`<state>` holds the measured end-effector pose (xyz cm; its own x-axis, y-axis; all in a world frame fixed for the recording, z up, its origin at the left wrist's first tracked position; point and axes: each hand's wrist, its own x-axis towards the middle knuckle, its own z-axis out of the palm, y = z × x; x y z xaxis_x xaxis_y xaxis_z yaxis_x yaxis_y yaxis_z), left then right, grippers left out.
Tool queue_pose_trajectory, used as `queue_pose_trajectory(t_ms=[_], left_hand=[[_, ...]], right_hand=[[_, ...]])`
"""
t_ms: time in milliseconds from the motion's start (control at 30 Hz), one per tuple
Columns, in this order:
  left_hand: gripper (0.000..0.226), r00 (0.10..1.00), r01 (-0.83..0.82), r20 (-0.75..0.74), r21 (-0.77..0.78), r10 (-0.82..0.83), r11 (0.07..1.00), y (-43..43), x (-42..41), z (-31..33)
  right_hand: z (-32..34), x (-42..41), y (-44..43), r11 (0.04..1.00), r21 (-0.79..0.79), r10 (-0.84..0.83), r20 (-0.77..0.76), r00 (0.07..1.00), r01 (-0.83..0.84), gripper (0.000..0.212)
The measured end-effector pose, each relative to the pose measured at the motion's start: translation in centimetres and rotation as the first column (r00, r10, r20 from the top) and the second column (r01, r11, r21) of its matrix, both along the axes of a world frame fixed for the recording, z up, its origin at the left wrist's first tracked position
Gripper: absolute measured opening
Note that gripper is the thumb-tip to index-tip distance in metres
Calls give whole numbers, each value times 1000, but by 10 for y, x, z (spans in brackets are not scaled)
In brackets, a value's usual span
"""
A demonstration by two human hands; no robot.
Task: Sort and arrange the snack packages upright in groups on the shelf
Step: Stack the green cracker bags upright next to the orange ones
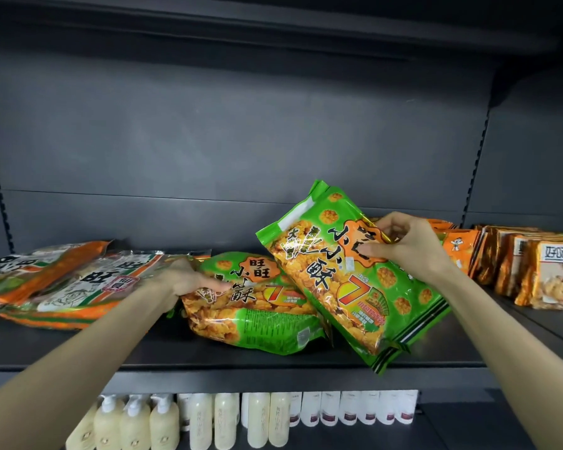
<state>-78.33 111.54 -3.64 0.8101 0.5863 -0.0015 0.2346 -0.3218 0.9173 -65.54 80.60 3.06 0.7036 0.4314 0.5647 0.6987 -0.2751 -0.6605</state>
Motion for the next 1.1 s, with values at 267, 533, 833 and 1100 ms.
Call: queue_pose_trajectory(t_ms=[267,533,833,1100], left_hand=[[117,936,-34,351,77,5,996,-4,15,22],[66,829,-53,560,112,-19,992,19,23,0],[49,906,-94,424,179,9,979,54,44,-10],[129,916,242,367,-187,-161,952,44,31,-5]], right_hand=[[16,1,1,999,33,21,-2,1000,-21,28],[5,0,27,1000,-22,11,74,997,-10,28],[-14,0,78,998,-40,-40,164,986,47,26],[-32,3,118,992,-102,-38,291,956,70,22]])
